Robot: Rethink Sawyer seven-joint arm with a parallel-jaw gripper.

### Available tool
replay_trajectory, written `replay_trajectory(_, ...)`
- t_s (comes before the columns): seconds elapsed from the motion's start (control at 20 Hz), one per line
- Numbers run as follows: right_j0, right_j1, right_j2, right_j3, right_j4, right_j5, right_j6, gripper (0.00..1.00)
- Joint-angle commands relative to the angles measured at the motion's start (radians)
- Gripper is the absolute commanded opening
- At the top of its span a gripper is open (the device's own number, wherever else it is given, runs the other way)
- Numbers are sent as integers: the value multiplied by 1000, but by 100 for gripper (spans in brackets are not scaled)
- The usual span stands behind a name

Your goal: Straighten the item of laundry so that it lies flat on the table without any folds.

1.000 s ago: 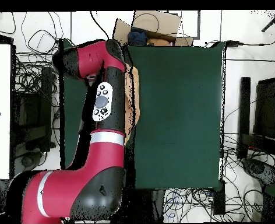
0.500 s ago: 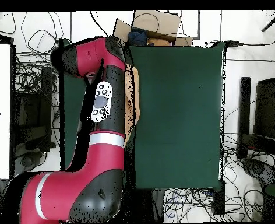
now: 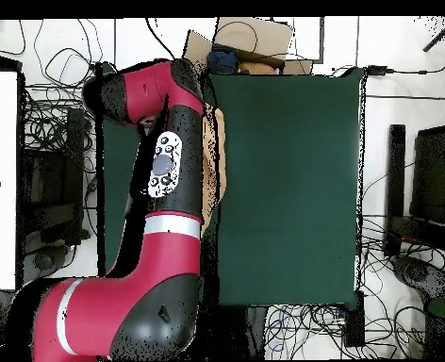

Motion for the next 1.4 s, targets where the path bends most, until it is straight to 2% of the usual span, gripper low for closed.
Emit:
replay_trajectory(0.05,4,40,21,91,-4,-115,322,100)
replay_trajectory(0.6,12,23,3,135,-17,-190,314,100)
replay_trajectory(1.4,13,47,-22,115,-41,-208,302,100)
